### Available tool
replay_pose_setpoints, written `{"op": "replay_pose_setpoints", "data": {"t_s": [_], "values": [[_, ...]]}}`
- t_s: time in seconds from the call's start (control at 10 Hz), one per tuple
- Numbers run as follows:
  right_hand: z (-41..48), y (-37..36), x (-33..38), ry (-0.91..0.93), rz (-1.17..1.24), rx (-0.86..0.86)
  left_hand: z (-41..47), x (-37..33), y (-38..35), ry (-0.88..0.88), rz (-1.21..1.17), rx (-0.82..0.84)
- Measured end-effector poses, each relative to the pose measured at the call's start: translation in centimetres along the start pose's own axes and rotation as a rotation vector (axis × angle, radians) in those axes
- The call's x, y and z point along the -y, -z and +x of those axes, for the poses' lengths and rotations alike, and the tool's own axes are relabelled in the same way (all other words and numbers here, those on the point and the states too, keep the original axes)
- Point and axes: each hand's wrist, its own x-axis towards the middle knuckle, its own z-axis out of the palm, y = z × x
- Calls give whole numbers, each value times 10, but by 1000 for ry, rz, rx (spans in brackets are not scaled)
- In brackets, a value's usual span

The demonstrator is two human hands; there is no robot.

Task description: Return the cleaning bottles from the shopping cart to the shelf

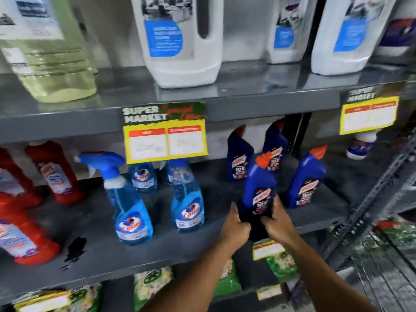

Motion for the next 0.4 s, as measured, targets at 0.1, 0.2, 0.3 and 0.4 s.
{"op": "replay_pose_setpoints", "data": {"t_s": [0.1,0.2,0.3,0.4], "values": [[6,0,-15,58,-36,21,18,13,-17,-50,24,-15],[12,3,-15,26,-21,27,24,14,-18,-30,29,-33],[1,0,-16,49,-46,-10,7,-1,-16,-46,58,-59],[-8,7,-14,76,70,-120,-11,-12,-9,-49,115,-65]]}}
